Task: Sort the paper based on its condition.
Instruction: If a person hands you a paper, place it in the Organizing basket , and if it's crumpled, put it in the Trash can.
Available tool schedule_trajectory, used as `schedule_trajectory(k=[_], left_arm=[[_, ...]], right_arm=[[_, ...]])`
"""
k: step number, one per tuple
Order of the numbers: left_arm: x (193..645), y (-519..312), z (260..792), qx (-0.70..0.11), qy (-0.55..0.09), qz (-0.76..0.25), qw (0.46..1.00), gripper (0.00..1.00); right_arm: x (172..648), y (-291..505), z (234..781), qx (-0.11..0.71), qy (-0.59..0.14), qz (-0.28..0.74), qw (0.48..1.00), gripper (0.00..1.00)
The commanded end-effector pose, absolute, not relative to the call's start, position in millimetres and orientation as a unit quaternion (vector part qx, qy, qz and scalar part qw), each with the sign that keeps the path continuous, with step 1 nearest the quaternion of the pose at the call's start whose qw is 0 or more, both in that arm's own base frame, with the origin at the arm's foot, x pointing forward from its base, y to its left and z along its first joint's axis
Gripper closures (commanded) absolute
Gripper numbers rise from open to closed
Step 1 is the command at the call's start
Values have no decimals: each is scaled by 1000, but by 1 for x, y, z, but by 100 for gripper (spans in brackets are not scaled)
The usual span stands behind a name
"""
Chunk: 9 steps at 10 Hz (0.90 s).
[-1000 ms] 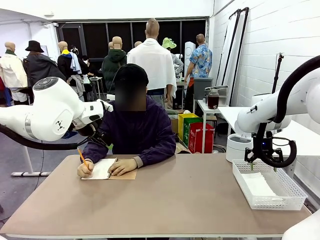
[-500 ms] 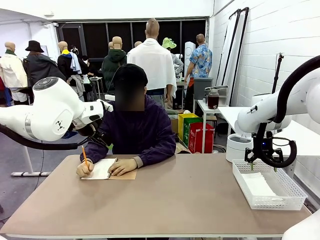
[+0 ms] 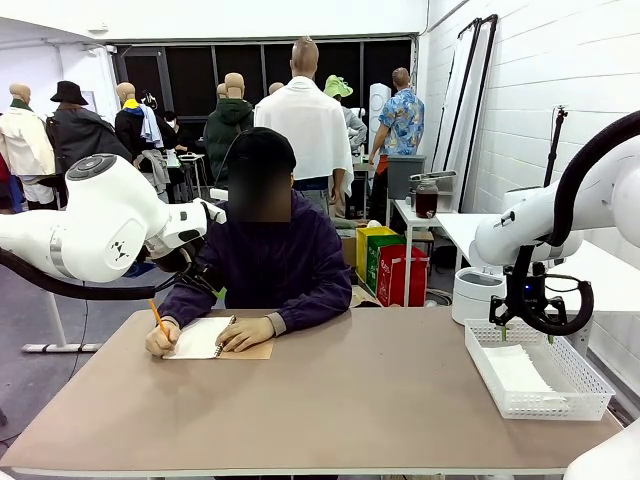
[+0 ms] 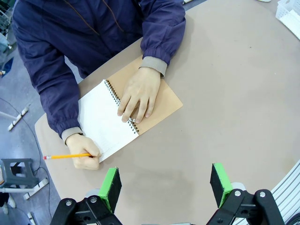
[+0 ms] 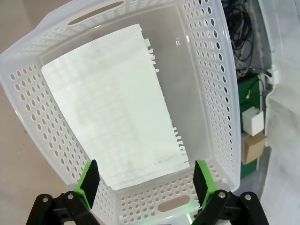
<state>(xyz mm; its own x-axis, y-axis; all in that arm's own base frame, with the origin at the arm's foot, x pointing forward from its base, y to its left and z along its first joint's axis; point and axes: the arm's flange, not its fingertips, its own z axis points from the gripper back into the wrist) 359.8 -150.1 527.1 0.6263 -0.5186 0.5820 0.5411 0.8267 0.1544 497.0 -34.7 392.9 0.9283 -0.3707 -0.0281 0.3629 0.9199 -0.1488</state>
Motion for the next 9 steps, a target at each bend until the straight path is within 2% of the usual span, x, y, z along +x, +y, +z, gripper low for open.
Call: schedule_trajectory(k=[1,5,9], left_arm=[[360,-149,527,-20,-314,-293,903,0],[360,-149,527,-20,-314,-293,903,0],[360,-149,527,-20,-314,-293,903,0]], right_arm=[[497,-35,393,-71,28,-187,979,0],[483,-8,463,-26,-63,-135,989,0],[453,32,506,76,-114,102,985,0]])
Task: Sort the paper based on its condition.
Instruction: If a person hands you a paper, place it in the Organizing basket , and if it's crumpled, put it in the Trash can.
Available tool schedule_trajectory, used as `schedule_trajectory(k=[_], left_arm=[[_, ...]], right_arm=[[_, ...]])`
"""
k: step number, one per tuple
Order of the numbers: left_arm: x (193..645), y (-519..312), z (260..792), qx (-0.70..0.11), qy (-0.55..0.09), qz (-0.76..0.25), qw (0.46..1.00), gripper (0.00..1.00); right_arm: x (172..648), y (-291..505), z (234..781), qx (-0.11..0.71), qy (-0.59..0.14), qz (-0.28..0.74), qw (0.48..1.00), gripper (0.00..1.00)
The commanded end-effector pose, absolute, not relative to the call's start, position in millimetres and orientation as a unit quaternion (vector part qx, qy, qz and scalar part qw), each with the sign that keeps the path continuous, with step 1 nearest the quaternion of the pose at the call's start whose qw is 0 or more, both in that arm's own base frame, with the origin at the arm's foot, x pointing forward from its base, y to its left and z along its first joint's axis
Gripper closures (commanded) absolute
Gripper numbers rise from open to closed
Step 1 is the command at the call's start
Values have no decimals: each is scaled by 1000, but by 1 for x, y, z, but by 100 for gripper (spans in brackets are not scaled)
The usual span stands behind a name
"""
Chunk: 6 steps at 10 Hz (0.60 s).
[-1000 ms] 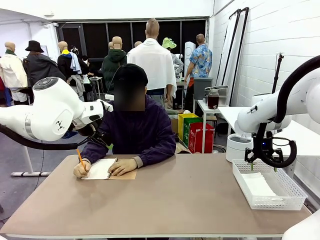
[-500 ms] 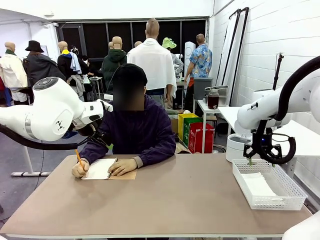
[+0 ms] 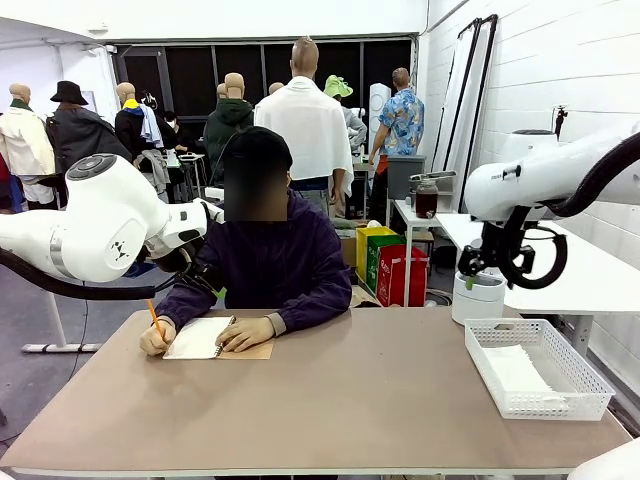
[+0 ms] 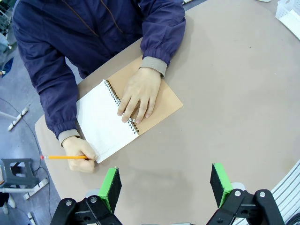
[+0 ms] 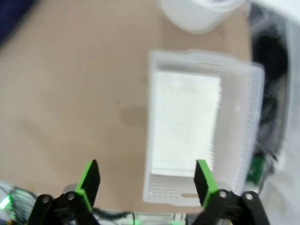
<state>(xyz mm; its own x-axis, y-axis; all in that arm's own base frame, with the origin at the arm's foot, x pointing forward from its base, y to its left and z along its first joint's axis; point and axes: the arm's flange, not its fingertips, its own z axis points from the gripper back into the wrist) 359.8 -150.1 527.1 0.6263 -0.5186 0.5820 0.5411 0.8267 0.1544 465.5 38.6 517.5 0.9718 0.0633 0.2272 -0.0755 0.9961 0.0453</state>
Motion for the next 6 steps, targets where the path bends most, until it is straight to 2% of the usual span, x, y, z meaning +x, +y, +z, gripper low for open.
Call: schedule_trajectory(k=[1,4,5,6], left_arm=[[360,-149,527,-20,-314,-293,903,0],[360,-149,527,-20,-314,-293,903,0],[360,-149,527,-20,-314,-293,903,0],[360,-149,527,-20,-314,-293,903,0]], right_arm=[[448,41,510,102,-138,151,973,0],[431,64,517,90,-217,239,942,0],[428,65,518,83,-230,248,937,0],[433,58,518,82,-223,216,947,0]])
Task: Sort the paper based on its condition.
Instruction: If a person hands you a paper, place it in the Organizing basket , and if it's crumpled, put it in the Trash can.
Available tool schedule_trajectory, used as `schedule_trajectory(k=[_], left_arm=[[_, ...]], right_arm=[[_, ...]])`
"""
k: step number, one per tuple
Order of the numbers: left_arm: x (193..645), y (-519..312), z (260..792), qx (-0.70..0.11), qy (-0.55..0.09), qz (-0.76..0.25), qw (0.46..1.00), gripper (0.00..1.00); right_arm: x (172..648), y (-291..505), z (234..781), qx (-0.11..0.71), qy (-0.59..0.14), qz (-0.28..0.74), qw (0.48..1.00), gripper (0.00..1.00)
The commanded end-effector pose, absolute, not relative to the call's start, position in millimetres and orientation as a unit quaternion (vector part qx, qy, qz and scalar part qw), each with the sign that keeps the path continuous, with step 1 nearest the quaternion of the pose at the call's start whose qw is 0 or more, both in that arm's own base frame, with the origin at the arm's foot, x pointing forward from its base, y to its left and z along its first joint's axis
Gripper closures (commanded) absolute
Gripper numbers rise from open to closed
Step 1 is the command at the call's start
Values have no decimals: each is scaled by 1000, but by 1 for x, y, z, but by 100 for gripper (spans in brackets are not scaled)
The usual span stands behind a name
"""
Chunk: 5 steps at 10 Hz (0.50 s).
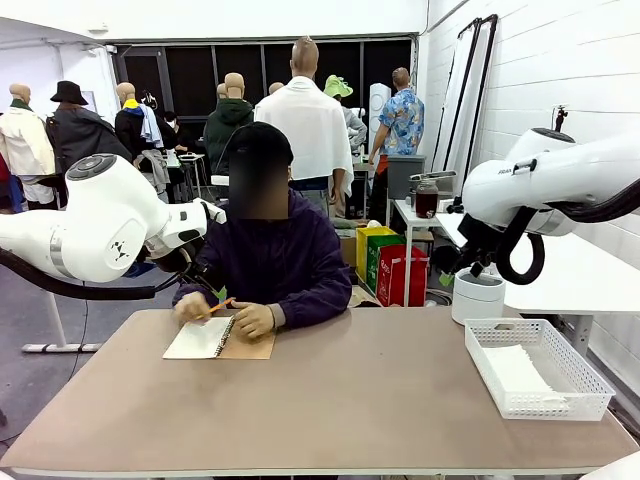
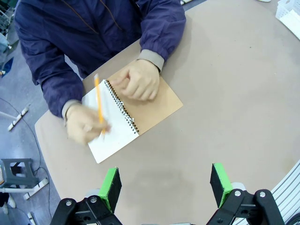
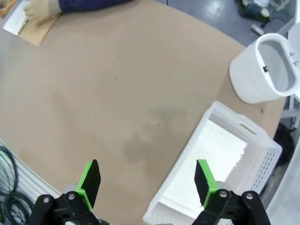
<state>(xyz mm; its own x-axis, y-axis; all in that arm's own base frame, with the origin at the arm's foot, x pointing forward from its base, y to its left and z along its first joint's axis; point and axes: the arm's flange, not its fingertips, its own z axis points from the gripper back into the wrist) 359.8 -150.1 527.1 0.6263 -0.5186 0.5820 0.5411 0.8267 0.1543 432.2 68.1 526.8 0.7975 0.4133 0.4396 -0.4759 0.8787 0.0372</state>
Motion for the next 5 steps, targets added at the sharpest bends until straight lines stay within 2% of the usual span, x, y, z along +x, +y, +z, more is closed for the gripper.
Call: schedule_trajectory(k=[1,5], left_arm=[[360,-149,527,-20,-314,-293,903,0],[360,-149,527,-20,-314,-293,903,0]], right_arm=[[434,71,528,74,-207,238,946,0],[432,68,527,73,-213,236,945,0]])
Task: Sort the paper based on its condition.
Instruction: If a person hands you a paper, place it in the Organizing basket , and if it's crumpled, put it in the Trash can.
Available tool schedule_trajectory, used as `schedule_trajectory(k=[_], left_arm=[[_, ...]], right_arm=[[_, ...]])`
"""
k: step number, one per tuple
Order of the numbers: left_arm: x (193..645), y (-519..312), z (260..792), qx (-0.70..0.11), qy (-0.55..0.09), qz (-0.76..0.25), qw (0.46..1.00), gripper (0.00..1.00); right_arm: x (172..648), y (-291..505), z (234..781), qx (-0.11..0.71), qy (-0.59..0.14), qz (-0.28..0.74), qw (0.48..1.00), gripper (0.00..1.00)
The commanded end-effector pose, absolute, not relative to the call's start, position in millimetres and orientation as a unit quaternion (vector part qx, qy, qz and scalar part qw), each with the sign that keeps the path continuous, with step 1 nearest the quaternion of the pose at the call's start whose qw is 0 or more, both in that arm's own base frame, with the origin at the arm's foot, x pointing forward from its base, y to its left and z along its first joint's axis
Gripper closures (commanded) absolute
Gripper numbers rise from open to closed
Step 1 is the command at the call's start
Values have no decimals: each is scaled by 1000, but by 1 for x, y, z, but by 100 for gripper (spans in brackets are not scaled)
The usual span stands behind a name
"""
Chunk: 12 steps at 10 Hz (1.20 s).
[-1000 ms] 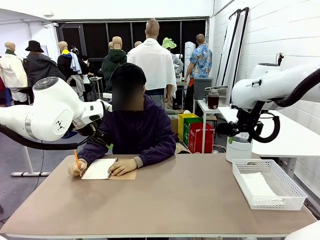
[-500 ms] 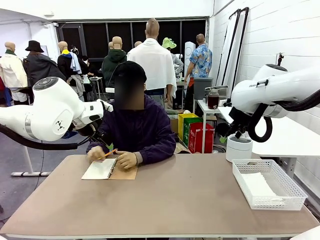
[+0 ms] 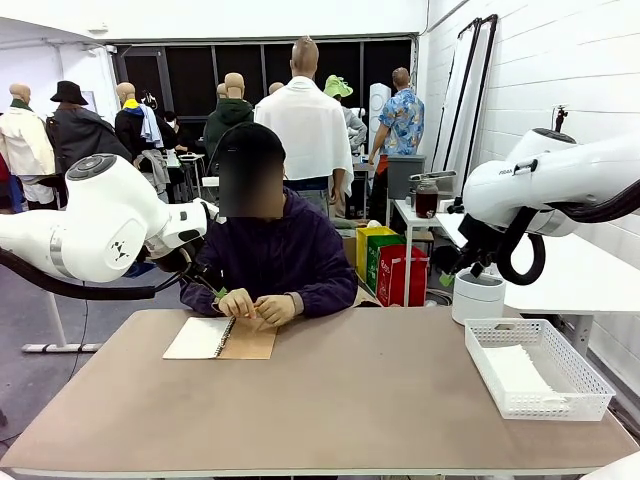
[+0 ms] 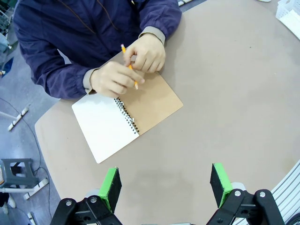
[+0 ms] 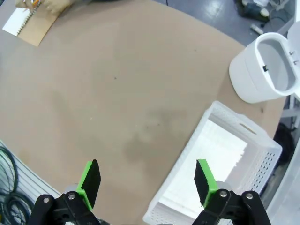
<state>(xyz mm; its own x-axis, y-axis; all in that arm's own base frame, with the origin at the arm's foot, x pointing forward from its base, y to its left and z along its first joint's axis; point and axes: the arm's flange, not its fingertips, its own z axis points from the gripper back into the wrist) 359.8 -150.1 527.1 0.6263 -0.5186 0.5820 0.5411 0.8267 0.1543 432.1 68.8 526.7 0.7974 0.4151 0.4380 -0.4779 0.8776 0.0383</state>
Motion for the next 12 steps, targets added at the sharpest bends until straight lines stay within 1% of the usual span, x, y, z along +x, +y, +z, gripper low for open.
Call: schedule_trajectory(k=[1,2,5,8,12], left_arm=[[360,-149,527,-20,-314,-293,903,0],[360,-149,527,-20,-314,-293,903,0],[360,-149,527,-20,-314,-293,903,0],[360,-149,527,-20,-314,-293,903,0],[360,-149,527,-20,-314,-293,903,0]], right_arm=[[428,79,533,83,-246,267,928,0],[418,89,542,112,-277,307,904,0],[394,100,557,153,-312,357,867,0],[371,107,568,158,-338,397,838,0],[359,116,577,153,-349,410,829,0]])
